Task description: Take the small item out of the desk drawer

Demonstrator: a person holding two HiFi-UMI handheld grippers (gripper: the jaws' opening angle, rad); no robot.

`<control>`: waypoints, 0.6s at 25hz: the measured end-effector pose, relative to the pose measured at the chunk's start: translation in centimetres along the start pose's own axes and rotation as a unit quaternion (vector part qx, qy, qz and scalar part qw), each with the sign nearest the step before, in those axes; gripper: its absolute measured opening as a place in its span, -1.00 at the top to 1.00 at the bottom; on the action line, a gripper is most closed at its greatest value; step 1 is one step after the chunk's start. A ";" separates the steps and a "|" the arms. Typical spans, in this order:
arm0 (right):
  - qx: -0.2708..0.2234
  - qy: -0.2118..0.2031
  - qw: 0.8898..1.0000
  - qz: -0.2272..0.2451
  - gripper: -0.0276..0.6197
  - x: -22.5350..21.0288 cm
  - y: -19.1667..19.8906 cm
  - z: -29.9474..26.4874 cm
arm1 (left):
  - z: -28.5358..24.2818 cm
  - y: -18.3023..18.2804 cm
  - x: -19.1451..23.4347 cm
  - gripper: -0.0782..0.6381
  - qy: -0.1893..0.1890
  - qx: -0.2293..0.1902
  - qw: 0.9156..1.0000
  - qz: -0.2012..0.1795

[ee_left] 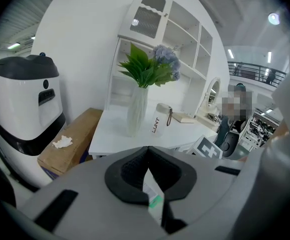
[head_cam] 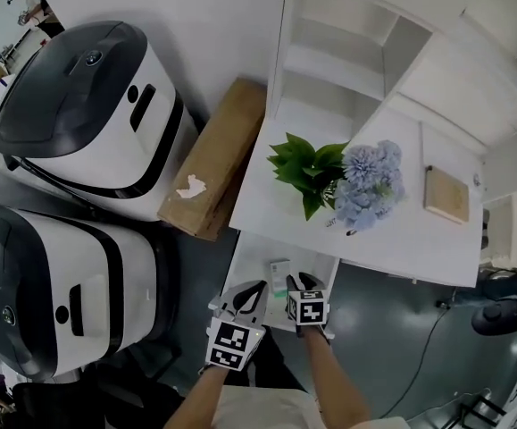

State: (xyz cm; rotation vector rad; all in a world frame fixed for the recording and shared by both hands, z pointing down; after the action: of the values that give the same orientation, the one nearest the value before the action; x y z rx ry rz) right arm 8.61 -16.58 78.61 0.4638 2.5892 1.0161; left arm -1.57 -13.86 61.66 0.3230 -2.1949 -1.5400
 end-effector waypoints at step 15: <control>0.067 -0.016 0.998 -0.009 -0.08 -1.1 5.4 -8.2 | -0.4 3.3 2.4 0.74 -0.037 0.016 0.999 0.009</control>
State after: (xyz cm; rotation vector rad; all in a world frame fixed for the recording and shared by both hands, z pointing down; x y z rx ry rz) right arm 7.25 -18.12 88.25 0.4842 2.6382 0.8261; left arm -3.27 -14.11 65.34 0.2579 -2.2751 -1.5312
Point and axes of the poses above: the fingertips, and each gripper's own axes: z backward along the fingers, x to its left, y out of its underside, the point moved 1 cm from there along z, backward along the fingers, and after that the axes turned 14 degrees about -x, right-handed, at the moved point
